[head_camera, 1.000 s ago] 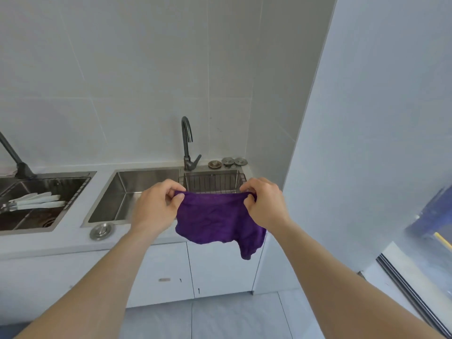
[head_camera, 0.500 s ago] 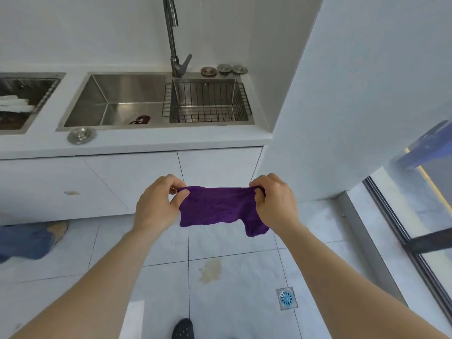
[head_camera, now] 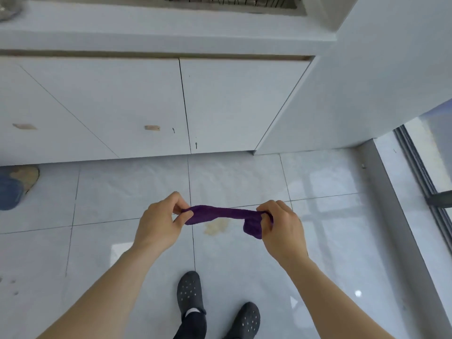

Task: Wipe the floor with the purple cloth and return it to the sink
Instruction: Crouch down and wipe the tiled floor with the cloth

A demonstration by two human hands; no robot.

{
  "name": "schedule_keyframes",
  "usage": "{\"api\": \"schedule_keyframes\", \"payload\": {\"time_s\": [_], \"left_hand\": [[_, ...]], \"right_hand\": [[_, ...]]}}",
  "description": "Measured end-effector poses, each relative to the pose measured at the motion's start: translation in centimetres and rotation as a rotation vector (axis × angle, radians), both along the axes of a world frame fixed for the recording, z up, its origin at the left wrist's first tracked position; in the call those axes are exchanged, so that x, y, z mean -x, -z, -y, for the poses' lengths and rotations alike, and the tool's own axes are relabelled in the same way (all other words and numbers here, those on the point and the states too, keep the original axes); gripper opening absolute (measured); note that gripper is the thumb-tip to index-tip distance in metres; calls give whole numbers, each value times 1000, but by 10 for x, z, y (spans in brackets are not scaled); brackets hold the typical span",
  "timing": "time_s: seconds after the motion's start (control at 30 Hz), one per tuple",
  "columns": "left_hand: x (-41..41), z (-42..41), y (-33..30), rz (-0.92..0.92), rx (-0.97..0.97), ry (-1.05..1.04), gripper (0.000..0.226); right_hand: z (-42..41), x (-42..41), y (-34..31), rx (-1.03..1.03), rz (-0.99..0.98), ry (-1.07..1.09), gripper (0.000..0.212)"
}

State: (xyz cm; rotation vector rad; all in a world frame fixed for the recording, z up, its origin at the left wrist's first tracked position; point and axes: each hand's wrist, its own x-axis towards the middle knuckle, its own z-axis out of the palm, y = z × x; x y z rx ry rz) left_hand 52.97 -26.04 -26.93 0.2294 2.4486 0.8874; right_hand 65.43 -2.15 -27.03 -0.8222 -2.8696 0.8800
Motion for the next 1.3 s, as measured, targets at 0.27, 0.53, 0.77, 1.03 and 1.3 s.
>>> {"api": "schedule_keyframes", "payload": {"time_s": [0.27,0.53,0.77,1.03,1.3], "left_hand": [[-25,8,169,81,33,-13,14],[-54,11,345,140,75,19,15],[-58,9,482,163,59,-4,15],[-34,-10,582,65,20,-69,15],[-16,-27,613,-162,13,90,18]], "right_hand": [[16,-32,172,20,74,33,21],[21,-61,356,10,145,10,18],[17,-53,485,-73,98,-2,16],[4,-20,584,-201,-19,18,17],[-10,18,606,-147,-194,46,16]]}}
